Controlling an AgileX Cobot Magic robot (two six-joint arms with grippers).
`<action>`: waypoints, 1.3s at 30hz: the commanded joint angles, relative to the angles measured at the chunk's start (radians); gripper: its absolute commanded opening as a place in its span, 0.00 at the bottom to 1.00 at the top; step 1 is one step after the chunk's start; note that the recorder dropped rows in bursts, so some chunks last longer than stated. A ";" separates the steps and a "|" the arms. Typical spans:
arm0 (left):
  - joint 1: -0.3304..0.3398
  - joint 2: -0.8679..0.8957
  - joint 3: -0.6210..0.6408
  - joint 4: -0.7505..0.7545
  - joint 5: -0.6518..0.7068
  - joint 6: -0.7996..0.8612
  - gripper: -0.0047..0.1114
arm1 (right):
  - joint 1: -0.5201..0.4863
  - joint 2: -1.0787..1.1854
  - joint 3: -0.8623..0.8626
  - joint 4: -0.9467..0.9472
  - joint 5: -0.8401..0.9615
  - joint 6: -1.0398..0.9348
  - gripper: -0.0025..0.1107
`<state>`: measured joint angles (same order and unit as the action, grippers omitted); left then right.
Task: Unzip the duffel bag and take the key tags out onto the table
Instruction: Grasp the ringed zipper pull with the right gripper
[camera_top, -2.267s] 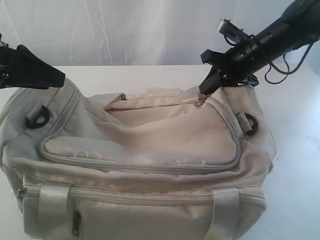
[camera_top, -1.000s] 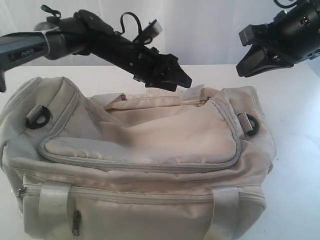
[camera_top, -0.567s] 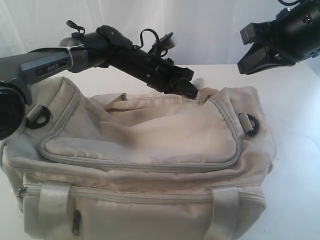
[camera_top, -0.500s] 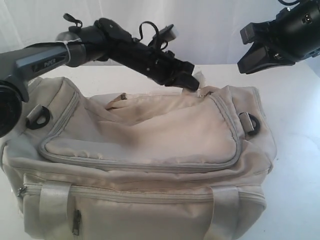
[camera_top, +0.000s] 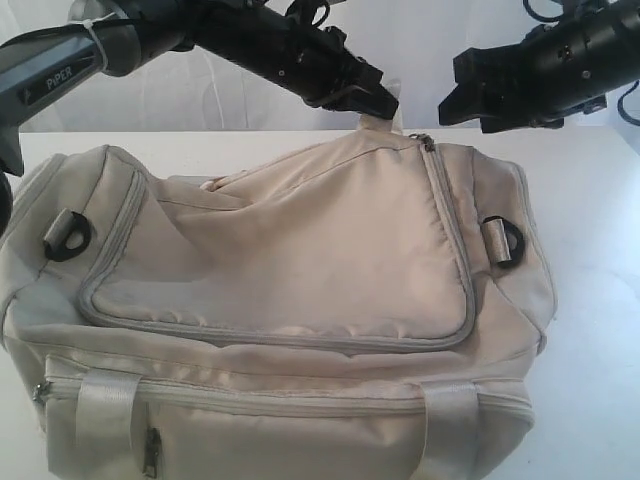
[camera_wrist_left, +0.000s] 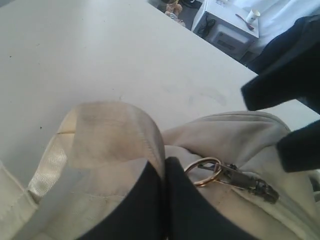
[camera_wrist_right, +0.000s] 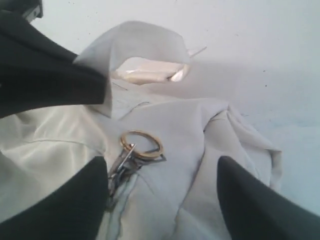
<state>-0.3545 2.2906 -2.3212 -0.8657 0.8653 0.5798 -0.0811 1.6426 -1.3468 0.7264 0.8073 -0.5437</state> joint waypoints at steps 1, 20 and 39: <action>-0.006 -0.040 -0.019 -0.094 0.026 -0.001 0.04 | -0.009 0.156 -0.103 0.098 0.073 -0.010 0.58; -0.006 -0.040 -0.019 -0.094 0.026 -0.001 0.04 | -0.009 0.273 -0.239 0.180 0.159 0.006 0.04; -0.006 -0.034 -0.019 0.009 0.022 -0.113 0.04 | -0.009 0.152 -0.236 0.124 0.187 -0.002 0.02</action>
<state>-0.3523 2.2850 -2.3237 -0.8220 0.8764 0.4980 -0.0863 1.8309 -1.5825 0.8640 0.9738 -0.5402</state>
